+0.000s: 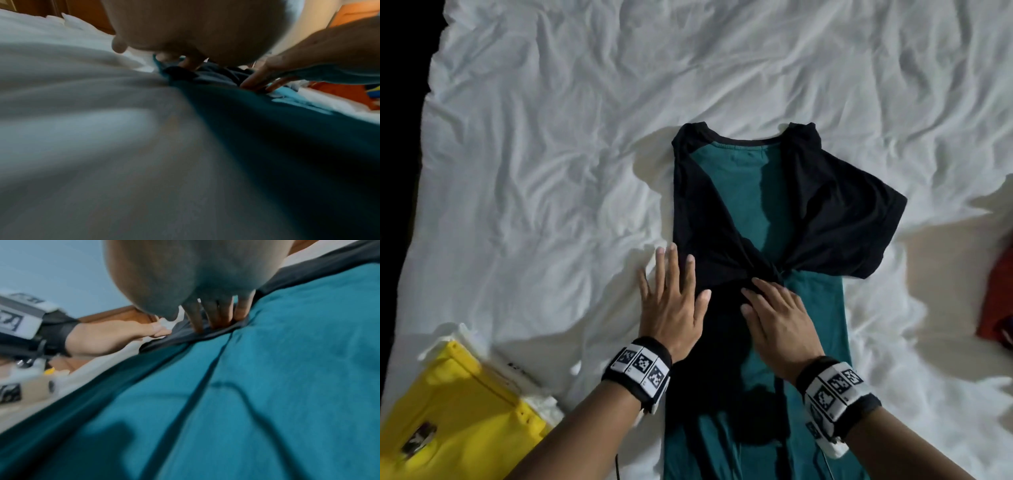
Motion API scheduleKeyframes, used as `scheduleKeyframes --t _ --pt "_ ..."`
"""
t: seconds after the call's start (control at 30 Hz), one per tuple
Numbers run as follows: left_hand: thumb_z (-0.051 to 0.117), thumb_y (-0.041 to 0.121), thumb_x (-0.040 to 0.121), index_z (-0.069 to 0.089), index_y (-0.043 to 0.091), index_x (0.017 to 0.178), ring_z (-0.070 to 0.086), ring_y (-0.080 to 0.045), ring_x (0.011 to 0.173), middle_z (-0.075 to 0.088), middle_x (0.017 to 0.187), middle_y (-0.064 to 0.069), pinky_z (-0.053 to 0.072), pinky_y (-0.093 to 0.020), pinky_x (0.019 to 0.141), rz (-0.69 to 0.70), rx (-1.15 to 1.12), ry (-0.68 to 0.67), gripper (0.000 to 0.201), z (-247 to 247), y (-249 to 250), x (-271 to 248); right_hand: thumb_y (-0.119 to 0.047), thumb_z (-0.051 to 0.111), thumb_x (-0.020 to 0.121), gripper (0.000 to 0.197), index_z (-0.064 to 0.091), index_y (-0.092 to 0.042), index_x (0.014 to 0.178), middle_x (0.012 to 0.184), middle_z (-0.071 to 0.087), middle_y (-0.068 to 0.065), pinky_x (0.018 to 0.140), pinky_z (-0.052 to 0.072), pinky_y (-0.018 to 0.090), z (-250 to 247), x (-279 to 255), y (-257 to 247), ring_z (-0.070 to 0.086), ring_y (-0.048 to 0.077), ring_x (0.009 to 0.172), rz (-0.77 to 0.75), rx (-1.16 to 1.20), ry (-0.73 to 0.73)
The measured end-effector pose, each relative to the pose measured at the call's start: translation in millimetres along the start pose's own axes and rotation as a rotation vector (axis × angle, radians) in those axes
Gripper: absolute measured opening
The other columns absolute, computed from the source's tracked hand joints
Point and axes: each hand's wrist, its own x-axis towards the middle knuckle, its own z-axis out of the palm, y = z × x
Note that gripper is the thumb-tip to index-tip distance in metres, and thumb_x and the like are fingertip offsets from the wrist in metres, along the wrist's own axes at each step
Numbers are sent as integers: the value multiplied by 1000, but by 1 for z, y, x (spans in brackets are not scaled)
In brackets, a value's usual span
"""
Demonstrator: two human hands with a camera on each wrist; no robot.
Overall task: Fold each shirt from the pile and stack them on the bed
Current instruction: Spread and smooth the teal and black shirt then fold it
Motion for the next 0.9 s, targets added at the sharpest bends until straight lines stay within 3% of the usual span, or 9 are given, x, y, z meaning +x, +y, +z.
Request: scheduleKeyframes --t 0.1,0.17,0.23,0.37,0.47,0.6,0.67,0.77,0.9 --pt "47 38 99 64 18 128 52 -39 122 56 135 -14 42 -53 95 47 -123 189 39 -19 39 17 -21 54 101 20 72 -11 99 95 61 9 76 44 46 -32 21 32 53 35 86 66 78 322" --pt "54 32 95 68 17 90 61 -34 85 64 94 -6 46 -43 70 127 -228 236 22 -23 72 33 -16 58 98 15 71 -10 93 91 59 13 77 45 47 -51 40 66 51 37 85 184 91 406" --pt "54 33 97 63 15 76 65 -36 73 65 79 -6 45 -39 59 178 -318 106 29 -26 107 46 -15 60 96 13 72 -10 95 95 61 16 80 45 47 -68 59 102 52 40 91 293 92 411" --pt "43 53 104 73 14 102 67 -42 96 72 102 -17 51 -42 81 68 -346 -276 49 -24 173 60 -29 48 95 33 69 -11 113 120 60 18 98 42 46 -101 100 159 48 40 116 447 59 322" --pt "21 80 93 74 14 105 65 -42 103 71 106 -17 49 -43 85 -146 -491 -315 85 -13 199 72 -24 48 99 40 55 -11 136 145 49 15 112 30 46 -114 122 183 38 34 136 541 53 130" --pt "3 104 56 71 10 84 68 -38 84 73 86 -11 53 -39 76 -449 -699 -271 119 19 209 86 -31 48 99 53 36 -16 148 147 47 12 118 12 52 -114 131 193 36 33 139 634 -9 11" --pt "21 106 65 69 12 76 70 -36 72 73 74 -7 59 -43 73 -509 -832 -228 106 27 210 88 -41 50 99 49 41 -17 141 131 58 12 116 10 53 -117 134 193 40 32 135 681 -11 -23" --pt "48 64 89 70 21 84 67 -32 80 74 76 -3 56 -38 75 -482 -852 -153 48 18 215 88 -48 52 98 33 58 -17 108 83 61 1 110 18 49 -123 138 187 58 32 107 722 20 -49" --pt "54 49 71 65 27 71 69 -36 63 68 62 0 61 -52 62 -502 -1159 -115 25 0 214 83 -44 57 96 35 56 -11 86 72 51 0 83 35 37 -129 132 167 51 31 87 647 178 66"
